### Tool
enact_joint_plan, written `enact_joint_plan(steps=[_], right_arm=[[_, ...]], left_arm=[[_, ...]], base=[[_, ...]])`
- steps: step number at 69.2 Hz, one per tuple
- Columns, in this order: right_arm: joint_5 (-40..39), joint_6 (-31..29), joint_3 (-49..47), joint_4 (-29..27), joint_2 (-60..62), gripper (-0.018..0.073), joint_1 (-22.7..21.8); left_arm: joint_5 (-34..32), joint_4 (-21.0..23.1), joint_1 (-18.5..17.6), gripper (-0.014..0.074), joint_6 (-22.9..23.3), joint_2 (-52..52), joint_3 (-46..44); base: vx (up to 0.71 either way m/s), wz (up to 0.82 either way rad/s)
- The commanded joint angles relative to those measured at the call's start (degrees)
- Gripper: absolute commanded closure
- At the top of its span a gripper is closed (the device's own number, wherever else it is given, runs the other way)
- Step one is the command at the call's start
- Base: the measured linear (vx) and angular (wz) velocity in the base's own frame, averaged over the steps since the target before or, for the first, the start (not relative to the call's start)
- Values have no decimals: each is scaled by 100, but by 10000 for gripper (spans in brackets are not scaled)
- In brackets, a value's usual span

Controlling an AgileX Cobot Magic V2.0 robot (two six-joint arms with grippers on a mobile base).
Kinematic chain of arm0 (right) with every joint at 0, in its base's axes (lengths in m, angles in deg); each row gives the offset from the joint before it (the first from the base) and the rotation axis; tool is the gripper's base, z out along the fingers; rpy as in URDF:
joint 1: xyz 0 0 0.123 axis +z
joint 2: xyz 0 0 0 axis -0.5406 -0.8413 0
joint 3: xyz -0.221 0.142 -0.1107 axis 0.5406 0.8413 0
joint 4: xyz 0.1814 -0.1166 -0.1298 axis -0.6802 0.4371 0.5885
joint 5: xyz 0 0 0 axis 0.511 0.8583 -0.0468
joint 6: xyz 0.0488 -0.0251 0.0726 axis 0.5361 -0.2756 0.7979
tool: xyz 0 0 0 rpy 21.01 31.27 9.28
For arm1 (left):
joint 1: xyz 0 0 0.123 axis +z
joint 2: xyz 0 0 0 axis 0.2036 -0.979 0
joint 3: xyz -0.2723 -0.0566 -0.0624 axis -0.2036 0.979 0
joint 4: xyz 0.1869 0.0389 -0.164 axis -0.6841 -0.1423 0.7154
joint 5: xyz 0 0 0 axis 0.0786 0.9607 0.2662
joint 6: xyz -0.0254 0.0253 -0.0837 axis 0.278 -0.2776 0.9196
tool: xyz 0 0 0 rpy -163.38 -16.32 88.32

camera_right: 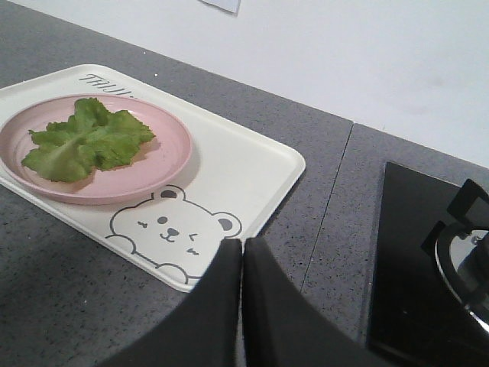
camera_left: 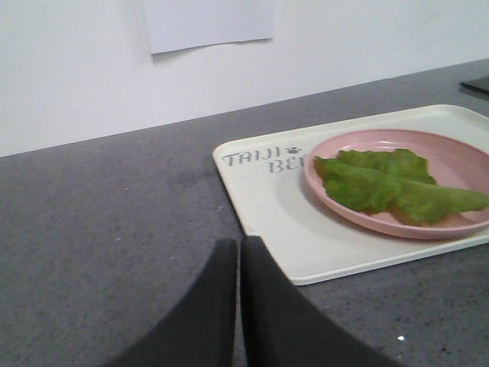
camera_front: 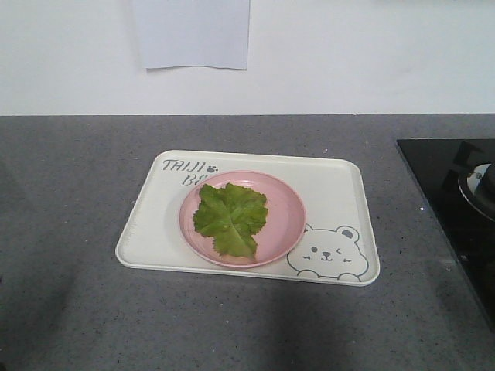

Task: Transfer vegetables to tray and serve

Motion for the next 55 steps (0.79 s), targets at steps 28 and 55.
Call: enact_joint_plan(steps=[28, 55], right_arm=[[-356, -55, -159, -80, -31, 565, 0], [-316, -55, -154, -80, -23, 565, 0]], left_arm=[[-274, 2, 1243, 602, 188, 2396, 1282], [-205, 4, 1482, 602, 449, 2362, 1282]], base=[[0, 0], [0, 0]])
